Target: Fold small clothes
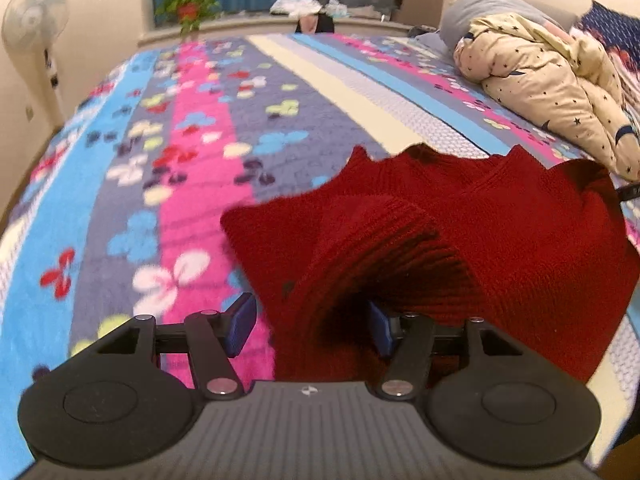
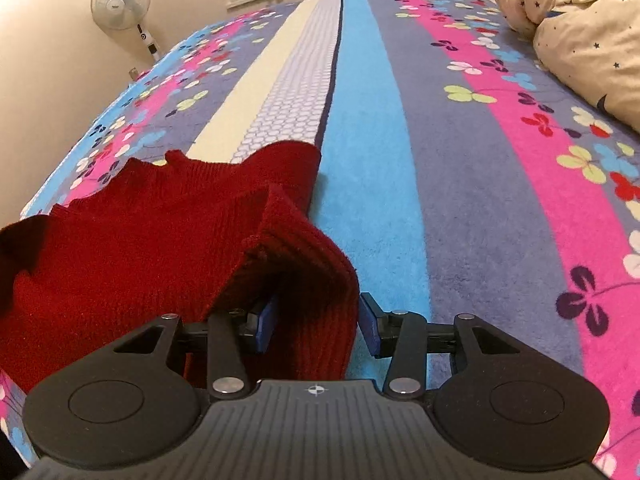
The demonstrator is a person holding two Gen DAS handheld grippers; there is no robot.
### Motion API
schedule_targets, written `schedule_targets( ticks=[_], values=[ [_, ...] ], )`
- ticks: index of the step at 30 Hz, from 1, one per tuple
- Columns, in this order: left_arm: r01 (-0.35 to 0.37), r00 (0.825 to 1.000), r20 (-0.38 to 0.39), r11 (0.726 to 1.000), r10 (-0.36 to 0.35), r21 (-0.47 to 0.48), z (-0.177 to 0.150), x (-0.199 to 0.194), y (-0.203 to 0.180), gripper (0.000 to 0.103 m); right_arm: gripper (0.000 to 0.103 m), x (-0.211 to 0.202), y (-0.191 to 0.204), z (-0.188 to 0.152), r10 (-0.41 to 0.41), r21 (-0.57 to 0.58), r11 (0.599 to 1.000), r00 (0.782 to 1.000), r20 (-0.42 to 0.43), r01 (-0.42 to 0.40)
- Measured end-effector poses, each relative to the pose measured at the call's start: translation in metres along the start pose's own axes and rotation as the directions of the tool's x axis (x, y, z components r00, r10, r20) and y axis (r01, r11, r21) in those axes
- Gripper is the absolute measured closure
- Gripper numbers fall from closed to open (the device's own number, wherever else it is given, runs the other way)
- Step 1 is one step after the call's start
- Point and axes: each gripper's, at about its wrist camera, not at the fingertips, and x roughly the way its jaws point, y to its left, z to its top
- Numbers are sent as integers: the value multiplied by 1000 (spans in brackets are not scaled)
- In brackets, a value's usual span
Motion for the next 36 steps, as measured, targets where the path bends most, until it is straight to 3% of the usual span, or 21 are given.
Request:
schedule_targets(
  ticks=[3, 4, 5, 6, 7, 9, 10, 11, 13, 15, 20, 23, 25, 27, 28, 29, 32, 34, 36],
  values=[
    [8, 998, 66, 999, -10, 31, 7, -2, -7, 38, 57, 0, -3, 0, 8, 22, 1000, 1000, 2, -8],
    [6, 996, 92, 999, -10, 42, 9, -3, -8, 44, 57, 1, -3, 0, 6, 15, 1000, 1000, -1, -6],
    [10, 992, 124, 1000, -13, 27, 13, -4, -5, 71, 57, 2, -2, 0, 4, 9, 1000, 1000, -3, -4],
    [40, 991, 133, 997, -30, -69, 18, -5, 11, 86, 57, 2, -2, 0, 4, 9, 1000, 1000, -1, -4],
    [60, 992, 124, 977, -35, -204, 20, -4, 32, 89, 57, 2, -2, 1, 5, 16, 1000, 1000, 4, -5],
    [21, 999, 51, 864, 5, -502, 10, 6, 82, 89, 57, 3, -5, 2, 9, 48, 999, 1000, 13, -10],
    [-3, 1000, 6, 819, 8, -573, 4, 13, 93, 89, 57, 4, -7, 3, 11, 73, 997, 1000, 14, -12],
    [-15, 1000, -26, 816, 0, -578, 2, 19, 93, 89, 57, 6, -8, 4, 12, 94, 995, 1000, 13, -13],
    [-20, 1000, -28, 874, 8, -485, 8, 21, 75, 89, 57, 9, -9, 5, 11, 115, 993, 1000, 16, -12],
    [-18, 1000, -9, 896, 16, -444, 12, 18, 64, 88, 57, 11, -11, 7, 4, 140, 990, 1000, 23, -7],
    [5, 998, -47, 848, -35, -529, 6, 27, 73, 58, 57, 17, -19, 10, 2, 215, 977, 1000, 31, -9],
    [10, 995, -80, 844, -62, -536, 1, 34, 74, 56, 57, 22, -15, 9, 15, 205, 979, 1000, 14, -17],
    [8, 995, -77, 847, -58, -531, 0, 33, 73, 56, 58, 24, -16, 9, 18, 215, 976, 1000, 14, -21],
    [13, 996, -69, 840, -61, -542, -1, 32, 74, 67, 64, 25, -21, 10, 32, 251, 967, 999, 13, -34],
    [11, 996, -64, 840, -55, -542, 0, 31, 74, 83, 78, 26, -23, 10, 36, 263, 964, 999, 13, -38],
    [7, 997, -58, 843, -46, -539, 1, 30, 74, 89, 93, 26, -23, 10, 38, 266, 963, 999, 10, -39],
    [-11, 1000, -2, 852, 12, -523, 7, 15, 75, 91, 95, 23, -17, 12, 30, 226, 973, 999, 38, -38],
    [0, 994, 91, 857, 55, -515, 16, -3, 77, 91, 97, 6, -13, 18, 8, 205, 978, 990, 139, -37],
    [-5, 975, 190, 868, 114, -497, 23, -19, 76, 91, 98, -23, -17, 27, 32, 227, 967, 940, 338, -115]
  ],
)
